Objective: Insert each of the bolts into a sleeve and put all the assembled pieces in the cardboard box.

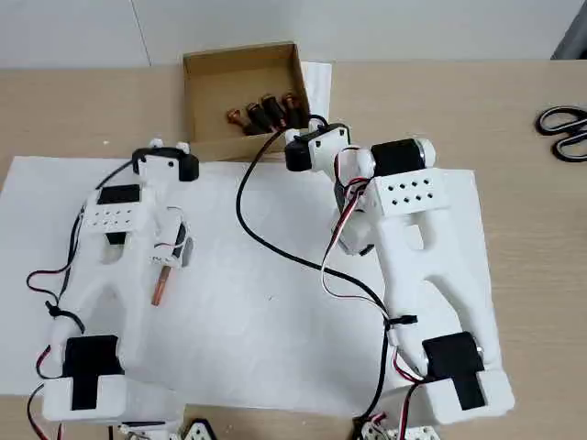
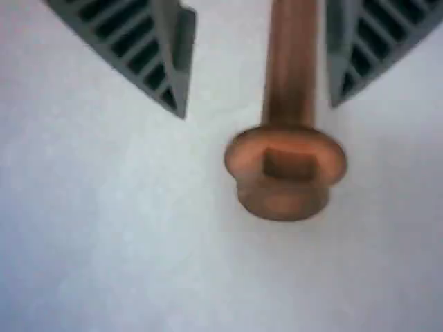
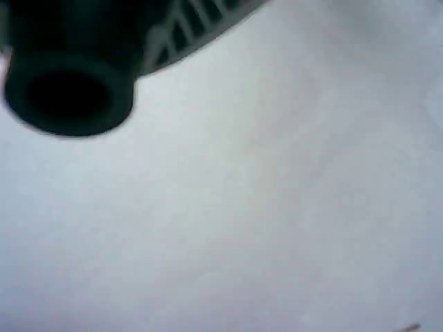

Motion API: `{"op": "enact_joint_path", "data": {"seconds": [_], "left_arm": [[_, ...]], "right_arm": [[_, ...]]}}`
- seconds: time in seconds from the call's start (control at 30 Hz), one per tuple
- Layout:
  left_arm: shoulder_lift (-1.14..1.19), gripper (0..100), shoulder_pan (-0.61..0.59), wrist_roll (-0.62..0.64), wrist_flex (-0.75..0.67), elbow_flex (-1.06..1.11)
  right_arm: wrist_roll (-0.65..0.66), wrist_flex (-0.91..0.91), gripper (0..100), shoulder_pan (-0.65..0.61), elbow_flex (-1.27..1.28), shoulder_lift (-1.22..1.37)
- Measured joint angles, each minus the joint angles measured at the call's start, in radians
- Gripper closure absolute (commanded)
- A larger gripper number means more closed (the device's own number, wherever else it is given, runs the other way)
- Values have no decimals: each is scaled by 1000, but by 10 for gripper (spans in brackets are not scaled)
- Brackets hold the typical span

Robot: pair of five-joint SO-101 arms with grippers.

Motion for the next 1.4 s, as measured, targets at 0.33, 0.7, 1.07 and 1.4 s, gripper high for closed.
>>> {"op": "enact_joint_path", "data": {"seconds": [0.33,0.7,1.07,1.4], "left_arm": [[0,867,0,-5,-121,78],[-2,889,0,-5,-173,114],[-20,995,8,0,-212,160],[-18,995,2,35,38,-98]], "right_arm": [[0,0,989,0,0,0],[0,0,989,0,0,0],[0,0,989,0,0,0],[0,0,992,0,0,0]]}}
